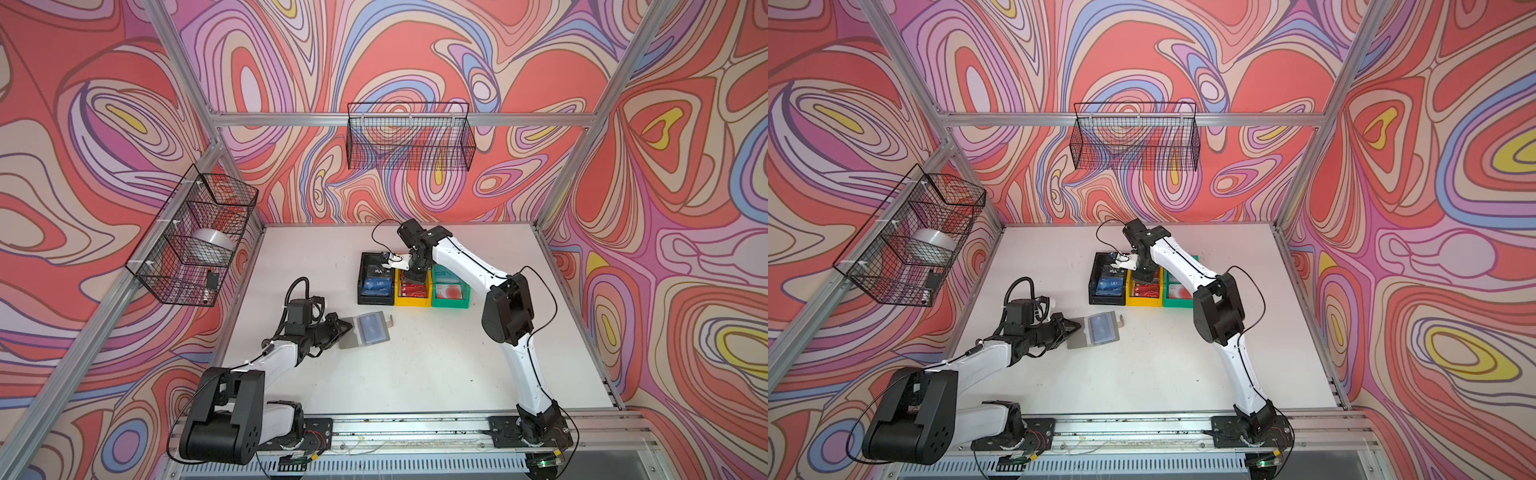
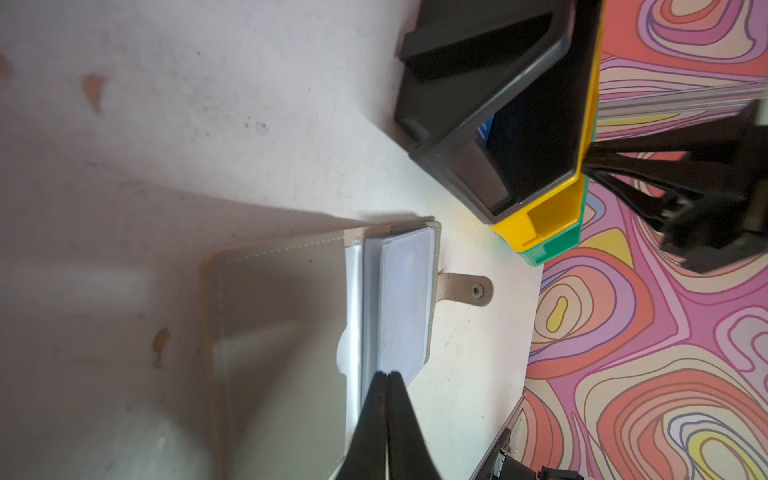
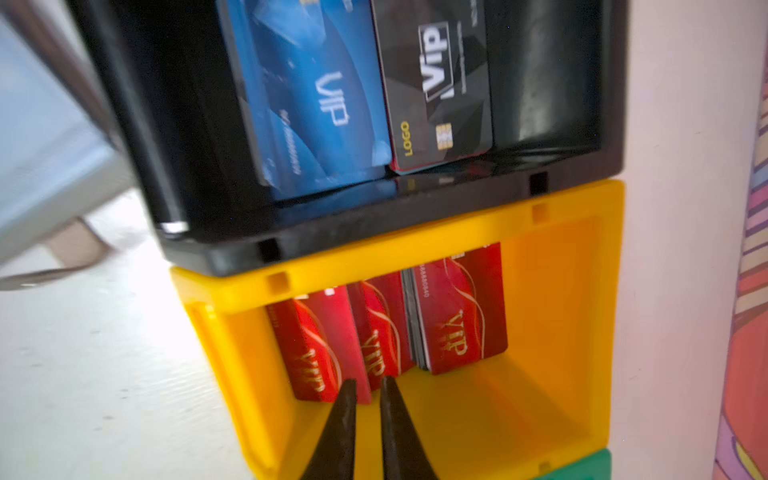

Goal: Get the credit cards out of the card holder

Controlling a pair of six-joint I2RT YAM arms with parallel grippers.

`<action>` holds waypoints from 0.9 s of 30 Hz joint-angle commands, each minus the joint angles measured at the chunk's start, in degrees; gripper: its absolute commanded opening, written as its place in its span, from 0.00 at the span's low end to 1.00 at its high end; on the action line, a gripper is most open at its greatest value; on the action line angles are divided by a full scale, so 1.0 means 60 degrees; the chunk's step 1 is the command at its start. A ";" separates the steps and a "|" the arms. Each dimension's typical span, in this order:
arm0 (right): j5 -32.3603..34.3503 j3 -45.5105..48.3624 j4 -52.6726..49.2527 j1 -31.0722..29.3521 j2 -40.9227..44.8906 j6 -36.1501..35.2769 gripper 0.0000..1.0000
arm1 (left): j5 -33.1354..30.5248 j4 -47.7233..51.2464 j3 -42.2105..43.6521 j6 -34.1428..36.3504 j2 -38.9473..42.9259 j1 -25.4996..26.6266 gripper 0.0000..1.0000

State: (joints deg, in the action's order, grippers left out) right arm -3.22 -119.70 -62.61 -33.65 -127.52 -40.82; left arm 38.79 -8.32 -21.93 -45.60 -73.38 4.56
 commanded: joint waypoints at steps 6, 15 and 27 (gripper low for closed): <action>-0.4673 0.3921 0.3337 -0.1609 0.2518 0.4670 0.00 | -0.0235 0.0289 -0.0061 0.0320 -0.0596 -0.0027 0.07; -0.5775 0.4219 0.3502 -0.1631 0.0900 0.6609 0.00 | -0.0354 0.0014 0.0077 0.0307 -0.0938 -0.0027 0.06; -0.3717 0.3880 0.3550 -0.1549 0.0085 0.7277 0.00 | -0.0325 -0.0046 0.0052 0.0404 -0.1187 -0.0027 0.06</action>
State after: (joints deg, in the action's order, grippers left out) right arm -29.39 -94.98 -41.67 -43.44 -126.08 1.48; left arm 37.43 -8.40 -21.93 -44.47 -80.01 4.56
